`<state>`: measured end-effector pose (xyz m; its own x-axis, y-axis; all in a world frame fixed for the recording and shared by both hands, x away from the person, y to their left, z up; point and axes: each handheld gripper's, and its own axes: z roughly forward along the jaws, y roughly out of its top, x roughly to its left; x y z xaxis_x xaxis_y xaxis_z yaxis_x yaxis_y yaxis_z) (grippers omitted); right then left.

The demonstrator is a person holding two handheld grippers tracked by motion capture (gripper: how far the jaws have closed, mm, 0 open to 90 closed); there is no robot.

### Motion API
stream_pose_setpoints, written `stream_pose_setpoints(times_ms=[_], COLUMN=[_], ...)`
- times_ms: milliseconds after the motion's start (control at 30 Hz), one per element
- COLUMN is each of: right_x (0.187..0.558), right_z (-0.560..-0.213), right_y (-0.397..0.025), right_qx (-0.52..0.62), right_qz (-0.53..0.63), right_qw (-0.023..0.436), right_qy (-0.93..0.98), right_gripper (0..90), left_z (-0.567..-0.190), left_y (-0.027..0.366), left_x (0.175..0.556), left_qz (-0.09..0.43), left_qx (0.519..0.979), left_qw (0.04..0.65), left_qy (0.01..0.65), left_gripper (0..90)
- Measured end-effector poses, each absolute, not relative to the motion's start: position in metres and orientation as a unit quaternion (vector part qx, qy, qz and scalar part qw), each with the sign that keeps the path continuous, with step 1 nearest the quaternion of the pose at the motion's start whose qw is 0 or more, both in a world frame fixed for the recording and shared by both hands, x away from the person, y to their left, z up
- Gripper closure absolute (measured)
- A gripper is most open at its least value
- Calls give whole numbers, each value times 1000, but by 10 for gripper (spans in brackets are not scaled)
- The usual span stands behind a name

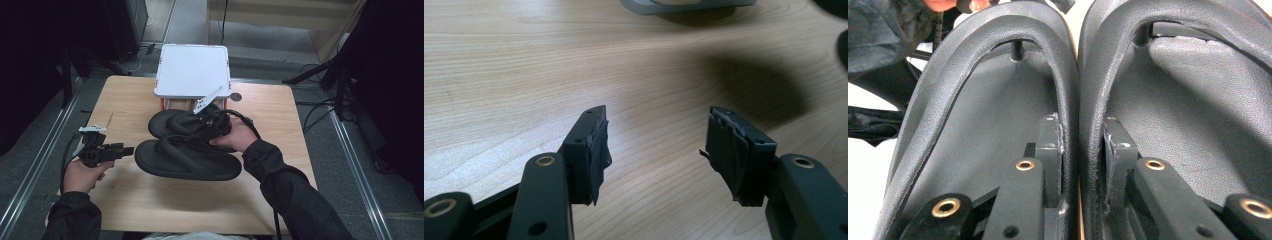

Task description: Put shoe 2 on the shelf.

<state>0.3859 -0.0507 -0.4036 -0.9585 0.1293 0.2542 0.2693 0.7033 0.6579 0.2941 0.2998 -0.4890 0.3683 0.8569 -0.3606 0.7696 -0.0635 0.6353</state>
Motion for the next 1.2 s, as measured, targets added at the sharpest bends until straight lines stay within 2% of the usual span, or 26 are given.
stream_pose_setpoints(times_ms=[533, 1200], right_x=[397, 431], right_z=[-361, -323], right_y=[-44, -40], right_qx=[-112, -175], right_qz=[-374, -376], right_qw=[107, 79], right_qy=[-914, -907], right_gripper=[749, 748], left_z=[-490, -491], left_y=[299, 296], left_x=[294, 298], left_qz=[48, 43], left_qx=[726, 733], left_qw=[397, 397], left_qy=[560, 550], left_gripper=[421, 421])
